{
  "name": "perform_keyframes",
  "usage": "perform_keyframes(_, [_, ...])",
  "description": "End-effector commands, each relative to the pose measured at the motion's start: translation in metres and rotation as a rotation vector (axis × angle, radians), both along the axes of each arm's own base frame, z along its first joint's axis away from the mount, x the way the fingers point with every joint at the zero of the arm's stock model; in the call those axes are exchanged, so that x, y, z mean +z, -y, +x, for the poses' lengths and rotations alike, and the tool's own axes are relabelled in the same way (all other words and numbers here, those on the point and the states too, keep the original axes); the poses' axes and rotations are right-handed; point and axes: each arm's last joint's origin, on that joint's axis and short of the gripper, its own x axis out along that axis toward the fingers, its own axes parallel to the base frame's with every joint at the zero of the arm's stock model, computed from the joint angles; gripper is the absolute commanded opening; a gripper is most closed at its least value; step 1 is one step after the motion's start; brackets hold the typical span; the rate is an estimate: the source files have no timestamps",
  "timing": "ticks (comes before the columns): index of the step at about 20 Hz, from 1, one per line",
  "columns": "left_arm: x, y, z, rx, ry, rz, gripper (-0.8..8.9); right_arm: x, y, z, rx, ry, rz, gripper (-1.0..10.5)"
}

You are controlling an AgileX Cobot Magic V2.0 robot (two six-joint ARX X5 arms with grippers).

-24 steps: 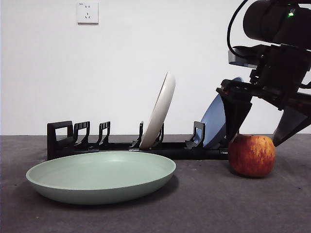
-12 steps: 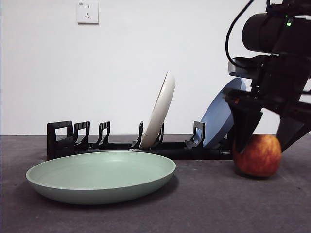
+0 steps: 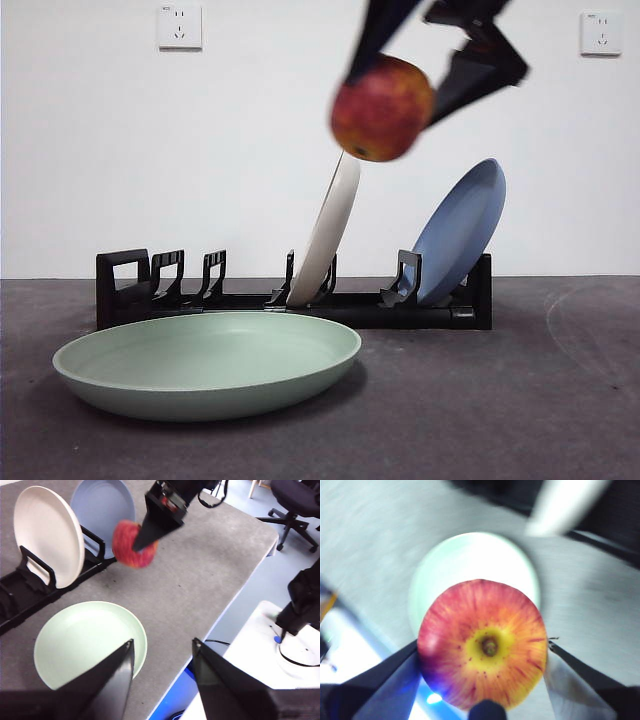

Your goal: Take the green plate from the plate rack,put the plate on the table,take the apple from the table,put the apple in the plate

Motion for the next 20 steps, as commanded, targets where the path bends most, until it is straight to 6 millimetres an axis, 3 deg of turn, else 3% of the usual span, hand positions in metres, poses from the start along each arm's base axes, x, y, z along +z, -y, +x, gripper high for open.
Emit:
perform_keyframes(1, [0.000,0.000,0.001,0.001,0.022,0.001,1.93,0.001,-0.028,-0.018,0.103,0.029,0.005,-0.1])
perform_keyframes(5, [0.000,0.000,0.000,-0.003,0.025,0.013,1.93,0.005,-0.074,-0.048,0.134,0.226,-0.055,-0.1])
perform_keyframes(8, [-0.001,-0.002,0.000,0.004,0.028,0.030,1.93,-0.002,-0.097,-0.054,0.139,0.282,-0.056,-0.1])
perform_keyframes(10, [-0.002,-0.005,-0.002,0.034,0.035,0.047,1.93,-0.018,-0.108,-0.049,0.134,0.258,-0.078,-0.1])
perform_keyframes(15, [-0.003,-0.014,-0.008,0.038,0.042,0.042,1.93,-0.077,-0.132,-0.026,0.123,0.184,-0.217,-0.1])
perform_keyframes(20, [-0.004,-0.021,-0.014,0.041,0.036,0.043,1.93,-0.124,-0.144,-0.014,0.118,0.136,-0.316,-0.1])
